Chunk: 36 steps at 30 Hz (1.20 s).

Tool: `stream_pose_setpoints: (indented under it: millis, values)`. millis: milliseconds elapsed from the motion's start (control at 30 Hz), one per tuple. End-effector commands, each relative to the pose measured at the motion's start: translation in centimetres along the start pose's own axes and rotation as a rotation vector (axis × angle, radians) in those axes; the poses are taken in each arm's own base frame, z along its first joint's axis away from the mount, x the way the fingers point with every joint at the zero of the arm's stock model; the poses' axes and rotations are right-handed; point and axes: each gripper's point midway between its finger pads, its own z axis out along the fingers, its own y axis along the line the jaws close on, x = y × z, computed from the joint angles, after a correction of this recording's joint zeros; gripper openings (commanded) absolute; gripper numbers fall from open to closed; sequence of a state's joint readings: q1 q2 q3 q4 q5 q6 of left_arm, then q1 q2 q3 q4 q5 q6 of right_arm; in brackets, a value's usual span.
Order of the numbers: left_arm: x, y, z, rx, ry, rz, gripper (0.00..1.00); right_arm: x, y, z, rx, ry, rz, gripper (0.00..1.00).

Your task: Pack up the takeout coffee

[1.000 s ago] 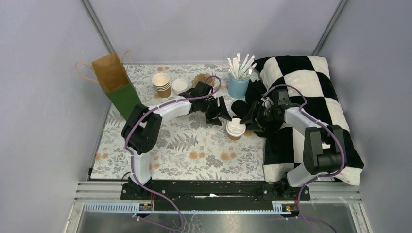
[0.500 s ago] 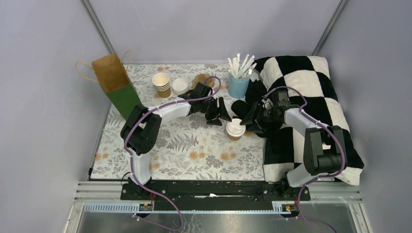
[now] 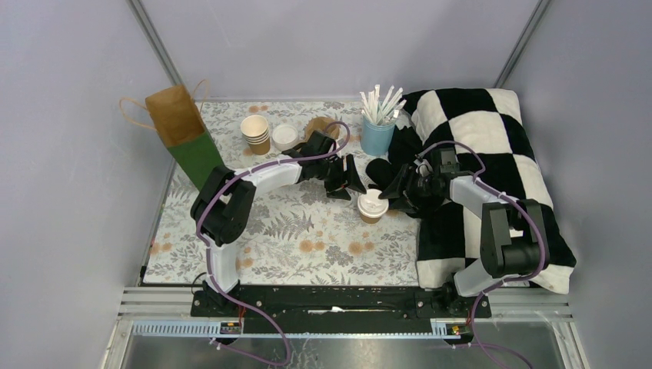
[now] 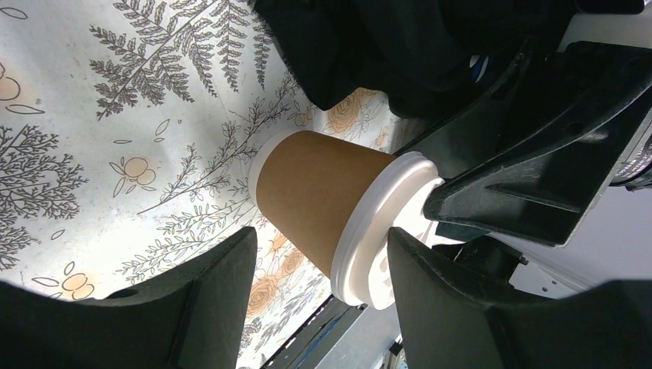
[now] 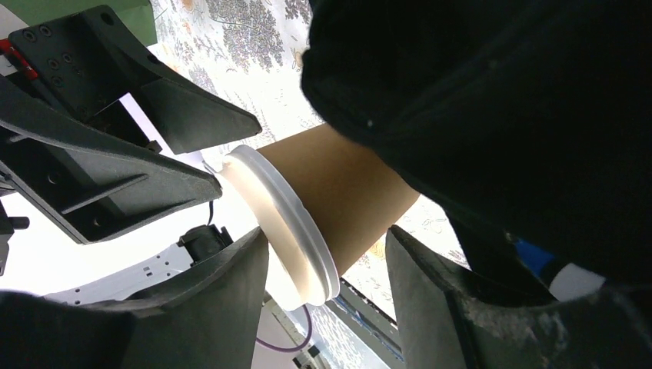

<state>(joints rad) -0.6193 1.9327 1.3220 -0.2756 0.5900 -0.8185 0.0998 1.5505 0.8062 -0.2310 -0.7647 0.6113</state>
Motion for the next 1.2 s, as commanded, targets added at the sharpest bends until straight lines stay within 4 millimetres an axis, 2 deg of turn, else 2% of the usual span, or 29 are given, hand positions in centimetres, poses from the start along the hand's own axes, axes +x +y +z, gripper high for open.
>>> stream_pose_setpoints:
  millis: [0, 233, 333, 467, 567, 667, 733, 800, 900, 1000, 1100, 1167]
  values:
    - [0.8, 2.1, 0.0, -0.084, 0.003, 0.005, 0.66, 0.0, -0.3, -0.4, 0.045, -0.011, 0.001, 0.63]
    - [-0.1, 0.1, -0.9, -0.044, -0.019, 0.028, 0.67, -0.4, 2.8, -2.6, 0.014, -0.028, -0.073, 0.69]
    - [-0.6, -1.7, -1.6, -0.003, -0.035, 0.039, 0.72, 0.2, 2.4, -2.4, 0.007, -0.016, -0.069, 0.71]
    - [-0.9, -3.1, -2.6, 0.028, -0.062, 0.043, 0.79, 1.4, 0.9, -1.5, 0.007, 0.008, -0.035, 0.67]
    - [-0.4, -2.5, -2.5, 0.02, -0.064, 0.035, 0.79, 1.9, -0.8, -0.8, 0.035, 0.018, -0.021, 0.62]
    - [0.6, -1.4, -1.7, 0.025, -0.038, 0.004, 0.78, 1.9, -1.6, -0.5, 0.057, 0.023, -0.024, 0.61]
    - [1.1, -0.8, -1.4, 0.018, -0.028, -0.005, 0.77, 1.7, -1.3, -0.6, 0.058, 0.021, -0.034, 0.61]
    - [0.9, -1.1, -1.8, 0.015, -0.042, 0.002, 0.77, 1.3, -0.1, -1.3, 0.049, 0.012, -0.056, 0.62]
    - [-0.1, -3.0, -3.6, 0.02, -0.094, 0.052, 0.79, 0.7, 2.3, -3.1, 0.041, -0.022, -0.094, 0.67]
    - [-1.7, -5.0, -6.7, -0.014, -0.202, 0.127, 0.85, 0.9, 4.0, -5.3, 0.06, -0.054, -0.145, 0.73]
    - [-3.4, -4.7, -10.2, -0.131, -0.34, 0.198, 0.9, 1.4, 4.0, -7.3, 0.162, -0.087, -0.223, 0.81]
    - [-5.2, -3.1, -12.8, -0.266, -0.426, 0.233, 0.92, 2.0, 4.0, -8.1, 0.23, -0.099, -0.288, 0.83]
